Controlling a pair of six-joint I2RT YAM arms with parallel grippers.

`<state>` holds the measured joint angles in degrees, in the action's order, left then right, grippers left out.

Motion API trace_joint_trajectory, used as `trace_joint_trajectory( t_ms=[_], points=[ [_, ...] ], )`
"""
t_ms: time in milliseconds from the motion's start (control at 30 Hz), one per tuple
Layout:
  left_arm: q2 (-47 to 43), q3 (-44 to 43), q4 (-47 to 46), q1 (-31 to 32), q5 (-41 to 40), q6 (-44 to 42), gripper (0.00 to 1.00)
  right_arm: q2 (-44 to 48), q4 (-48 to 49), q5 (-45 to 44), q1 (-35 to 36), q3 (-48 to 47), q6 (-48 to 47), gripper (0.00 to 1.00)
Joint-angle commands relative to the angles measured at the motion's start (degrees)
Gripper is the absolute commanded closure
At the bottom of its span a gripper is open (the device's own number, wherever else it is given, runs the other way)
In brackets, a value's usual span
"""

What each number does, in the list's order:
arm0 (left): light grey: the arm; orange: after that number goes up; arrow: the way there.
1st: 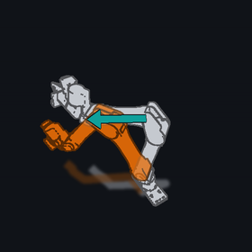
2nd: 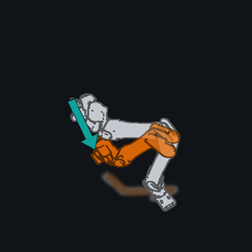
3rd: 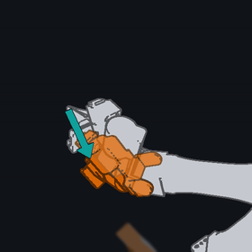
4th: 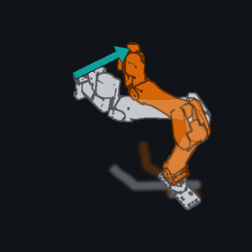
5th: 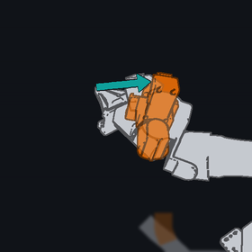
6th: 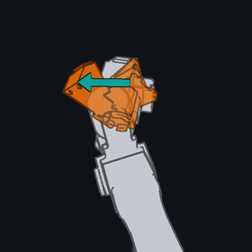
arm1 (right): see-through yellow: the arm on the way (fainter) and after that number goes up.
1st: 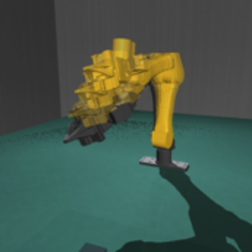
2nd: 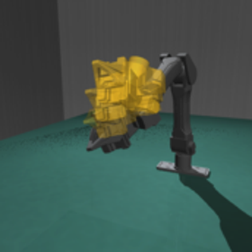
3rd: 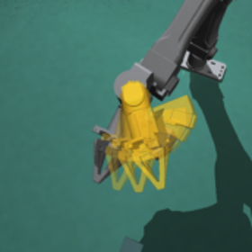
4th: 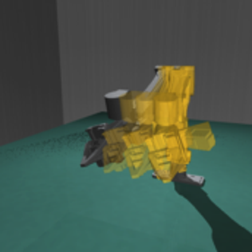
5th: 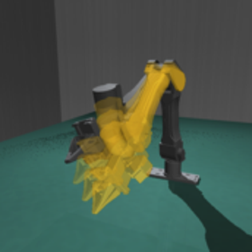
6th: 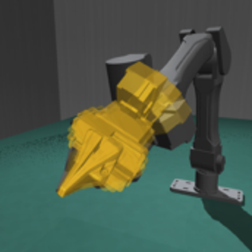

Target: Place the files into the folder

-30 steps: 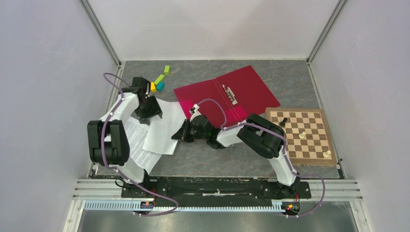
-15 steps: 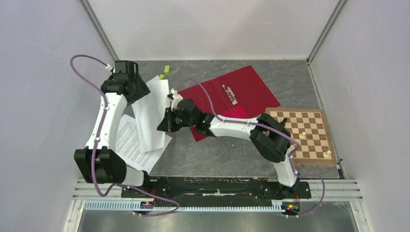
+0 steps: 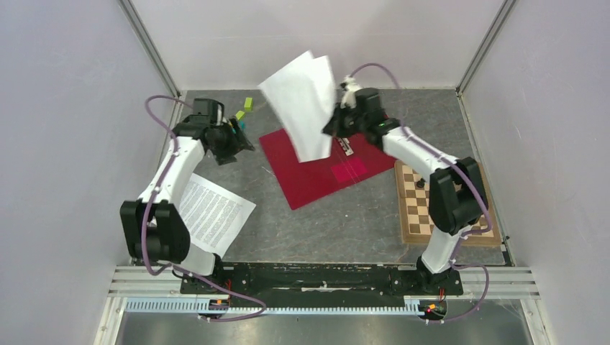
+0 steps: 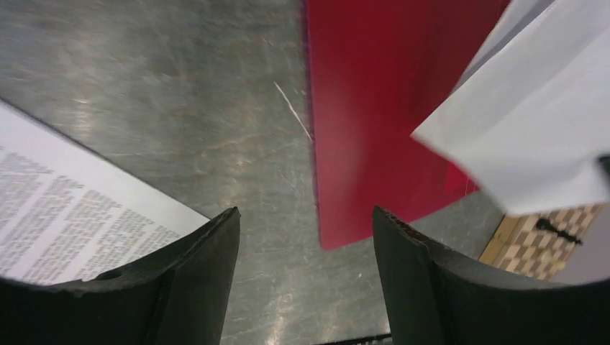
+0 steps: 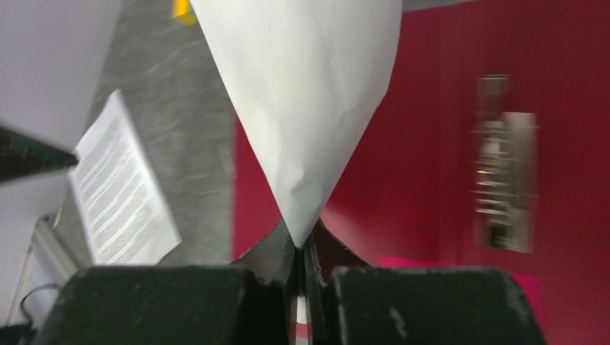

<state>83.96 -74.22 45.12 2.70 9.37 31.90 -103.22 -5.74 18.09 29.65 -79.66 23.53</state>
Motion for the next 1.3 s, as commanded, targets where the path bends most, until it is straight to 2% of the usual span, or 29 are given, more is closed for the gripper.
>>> trace_joint_trajectory(
  t_ms=[0, 67, 167, 233, 467, 733, 900, 1000, 1100, 1267],
  points=[
    [4.4, 0.9, -4.2, 6.3, 5.5, 3.1, 0.26, 0.8, -8.7, 8.1, -12.2, -1.5, -7.5, 0.96],
    [5.9, 1.9, -5.4, 7.9, 4.8, 4.2, 0.26, -2.3, -14.6, 7.1, -16.4, -6.1, -11.0, 0.96],
    [8.4, 3.3, -7.2, 9.2, 4.6, 6.2, 0.26, -7.6, -24.3, 0.0, -19.5, -12.8, -16.1, 0.97],
    [10.0, 3.8, -8.1, 9.9, 5.0, 6.9, 0.26, -9.7, -27.3, -5.1, -20.3, -15.0, -17.8, 0.97],
    [12.4, 3.5, -7.9, 10.8, 3.9, 6.3, 0.26, -15.7, -34.2, -14.5, -21.5, -19.5, -21.5, 0.98],
    [13.3, 2.6, -6.3, 10.8, 2.7, 5.2, 0.26, -14.2, -36.1, -23.2, -22.3, -15.6, -23.0, 0.99],
    [13.3, 1.6, -5.8, 10.8, 2.7, 4.8, 0.26, -13.4, -35.2, -20.8, -22.1, -13.6, -23.0, 0.97],
    [13.0, 1.4, -5.4, 10.8, 2.5, 4.8, 0.26, -12.7, -33.5, -15.9, -22.0, -11.3, -23.0, 0.88],
    [12.5, 0.9, -4.6, 10.8, 2.0, 4.5, 0.26, -11.2, -30.9, -12.4, -21.8, -8.7, -22.6, 0.85],
    [12.0, 0.7, -3.9, 10.8, 1.4, 4.4, 0.26, -11.7, -31.2, -15.0, -21.5, -8.5, -22.5, 0.84]
  ],
)
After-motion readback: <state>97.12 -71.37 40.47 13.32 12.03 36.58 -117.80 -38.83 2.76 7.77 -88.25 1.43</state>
